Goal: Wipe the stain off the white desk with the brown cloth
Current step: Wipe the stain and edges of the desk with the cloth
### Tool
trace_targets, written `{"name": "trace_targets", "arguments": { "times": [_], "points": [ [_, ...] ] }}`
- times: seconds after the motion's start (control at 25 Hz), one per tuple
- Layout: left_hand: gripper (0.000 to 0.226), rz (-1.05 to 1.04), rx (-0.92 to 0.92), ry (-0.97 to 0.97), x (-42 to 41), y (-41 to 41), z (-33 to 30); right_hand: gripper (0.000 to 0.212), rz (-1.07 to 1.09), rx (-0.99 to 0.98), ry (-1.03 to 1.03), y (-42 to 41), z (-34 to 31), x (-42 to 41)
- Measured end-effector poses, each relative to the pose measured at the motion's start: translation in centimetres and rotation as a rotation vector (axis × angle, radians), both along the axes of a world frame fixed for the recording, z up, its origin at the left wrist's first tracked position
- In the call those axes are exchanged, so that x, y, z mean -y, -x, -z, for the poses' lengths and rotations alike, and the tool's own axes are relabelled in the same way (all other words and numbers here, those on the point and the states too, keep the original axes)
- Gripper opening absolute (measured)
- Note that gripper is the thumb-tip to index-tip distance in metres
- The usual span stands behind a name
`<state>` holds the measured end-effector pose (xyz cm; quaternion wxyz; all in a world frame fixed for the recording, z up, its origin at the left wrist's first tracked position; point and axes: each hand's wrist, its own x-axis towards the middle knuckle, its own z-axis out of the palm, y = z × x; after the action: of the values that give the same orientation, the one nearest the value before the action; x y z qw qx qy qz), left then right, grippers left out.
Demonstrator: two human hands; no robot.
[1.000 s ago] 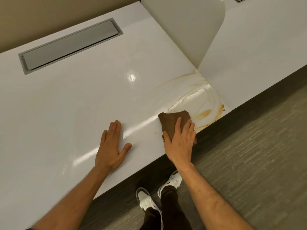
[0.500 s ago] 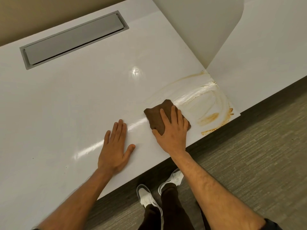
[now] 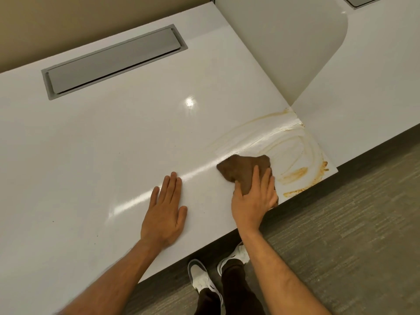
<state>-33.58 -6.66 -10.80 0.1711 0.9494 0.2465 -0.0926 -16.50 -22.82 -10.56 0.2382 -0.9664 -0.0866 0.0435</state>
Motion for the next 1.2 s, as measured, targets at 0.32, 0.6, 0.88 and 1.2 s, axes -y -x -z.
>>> {"name": "trace_targets", "arguments": {
  "times": [0.32, 0.6, 0.88, 1.2],
  "points": [
    [0.073, -0.009, 0.01, 0.033, 0.1, -0.1, -0.1, 0.077, -0.187, 0.015, 0.114, -8.4, -0.1, -6.9],
    [0.074, -0.009, 0.048, 0.041, 0.2, -0.2, -0.1, 0.069, -0.587, -0.014, 0.069, -6.8, -0.7, -14.2],
    [0.082, -0.196, 0.363, 0.159, 0.1, 0.3, 0.7, 0.054, -1.057, -0.046, -0.083, -1.1, -0.3, -10.7],
    [0.098, 0.018, 0.182, 0.036, 0.1, 0.4, 0.5, 0.034, -0.957, -0.138, -0.11, 3.0, -2.1, 1.8]
  ]
}}
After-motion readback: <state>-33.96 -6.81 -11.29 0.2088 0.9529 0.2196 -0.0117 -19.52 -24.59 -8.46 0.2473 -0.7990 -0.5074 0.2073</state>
